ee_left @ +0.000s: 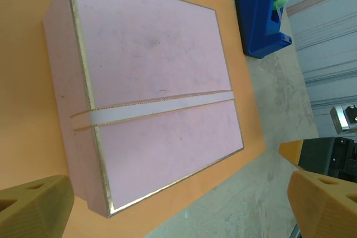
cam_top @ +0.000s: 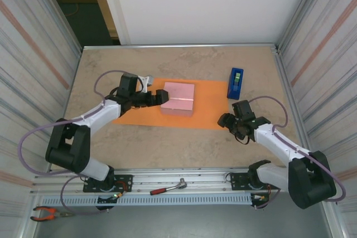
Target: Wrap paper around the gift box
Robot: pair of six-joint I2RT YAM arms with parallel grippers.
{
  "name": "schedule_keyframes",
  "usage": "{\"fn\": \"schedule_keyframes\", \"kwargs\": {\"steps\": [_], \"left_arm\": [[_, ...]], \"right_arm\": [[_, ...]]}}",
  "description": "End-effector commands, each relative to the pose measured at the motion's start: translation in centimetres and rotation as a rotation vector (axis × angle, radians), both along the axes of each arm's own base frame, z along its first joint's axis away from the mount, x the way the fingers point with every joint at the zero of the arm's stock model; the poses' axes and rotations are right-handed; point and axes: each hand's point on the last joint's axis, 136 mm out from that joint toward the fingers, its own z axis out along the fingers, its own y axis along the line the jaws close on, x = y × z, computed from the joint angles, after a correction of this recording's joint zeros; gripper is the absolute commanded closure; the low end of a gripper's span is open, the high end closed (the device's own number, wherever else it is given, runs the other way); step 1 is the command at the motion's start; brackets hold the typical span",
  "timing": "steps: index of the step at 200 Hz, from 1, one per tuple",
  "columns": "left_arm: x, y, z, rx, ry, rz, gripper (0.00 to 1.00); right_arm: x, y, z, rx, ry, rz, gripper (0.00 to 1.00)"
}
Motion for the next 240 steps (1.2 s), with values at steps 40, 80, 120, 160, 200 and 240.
{"fn": "schedule_keyframes", "kwargs": {"steps": [40, 80, 120, 160, 200, 240], "left_arm": [[0.0, -0.9, 0.0, -0.039, 0.012, -0.052, 0.01], [-0.1, -0.9, -0.1, -0.044, 0.013, -0.053, 0.01], [-0.2, -0.9, -0.2, -0.045, 0.015, -0.055, 0.01], [-0.3, -0.9, -0.2, -0.048, 0.014, -0.056, 0.01], [-0.3, -1.0, -0.2, -0.052, 0.013, -0.055, 0.01], [-0.4, -1.0, -0.2, -0.053, 0.014, -0.058, 0.01]], "right_arm": [[1.5, 0.5, -0.4, -0.006, -0.001, 0.007, 0.34], [1.8, 1.0, -1.3, -0.028, 0.028, 0.025, 0.36], [2.8, 2.7, -1.1, -0.018, 0.015, 0.072, 0.49], [4.1, 3.6, -0.2, -0.029, -0.013, 0.095, 0.46], [6.6, 4.5, 1.1, -0.026, -0.093, 0.132, 0.39], [9.1, 5.3, 2.1, -0.004, -0.167, 0.165, 0.37]]}}
